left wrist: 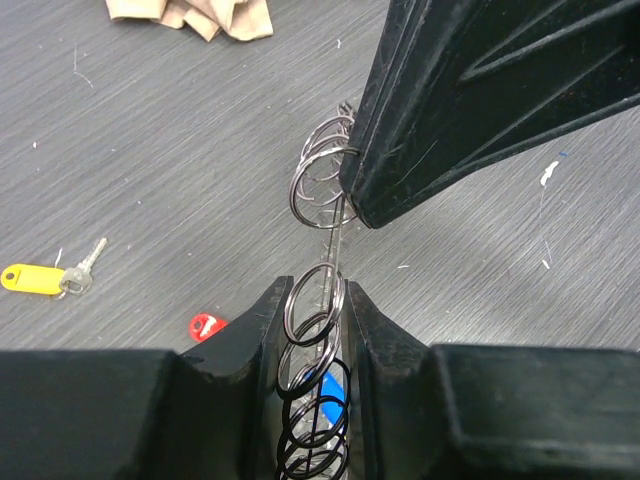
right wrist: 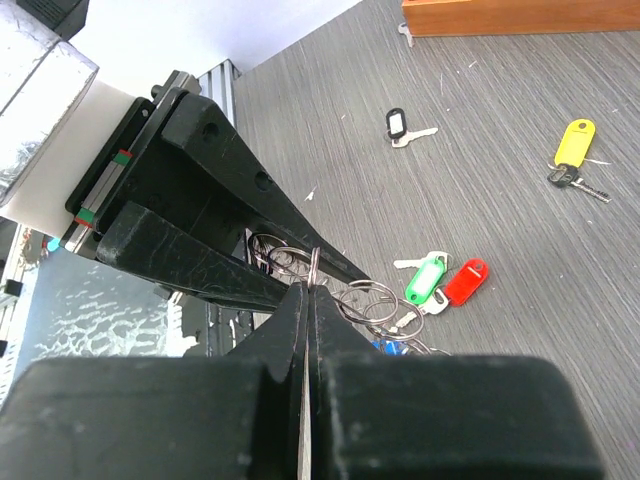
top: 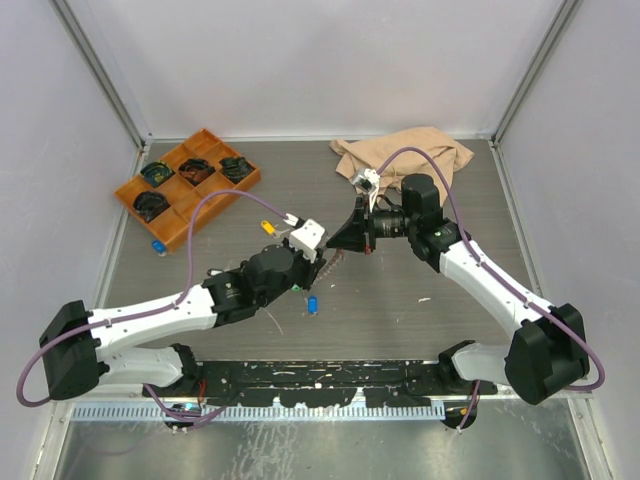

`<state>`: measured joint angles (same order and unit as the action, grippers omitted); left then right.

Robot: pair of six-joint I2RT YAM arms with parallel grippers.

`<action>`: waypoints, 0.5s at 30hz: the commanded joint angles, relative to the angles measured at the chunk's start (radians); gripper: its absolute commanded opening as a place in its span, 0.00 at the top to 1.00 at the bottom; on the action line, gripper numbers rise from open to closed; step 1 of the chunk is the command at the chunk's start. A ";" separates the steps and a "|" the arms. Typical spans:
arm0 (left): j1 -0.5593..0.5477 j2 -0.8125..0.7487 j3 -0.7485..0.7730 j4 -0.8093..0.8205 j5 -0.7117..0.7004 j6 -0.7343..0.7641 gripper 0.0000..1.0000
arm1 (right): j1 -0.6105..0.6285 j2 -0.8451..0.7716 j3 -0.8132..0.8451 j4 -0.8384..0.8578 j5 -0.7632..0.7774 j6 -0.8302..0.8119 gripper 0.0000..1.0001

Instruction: Remove the keys from the keyring

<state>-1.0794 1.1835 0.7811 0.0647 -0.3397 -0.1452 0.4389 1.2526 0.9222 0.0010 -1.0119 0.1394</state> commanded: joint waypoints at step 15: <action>0.040 -0.063 0.005 0.051 0.111 -0.148 1.00 | -0.003 -0.003 0.061 -0.088 -0.011 -0.195 0.71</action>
<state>-1.0538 1.1385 0.7757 0.0605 -0.2546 -0.2039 0.4385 1.2530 0.9279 -0.0654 -1.0225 0.0158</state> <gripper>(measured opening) 0.204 0.271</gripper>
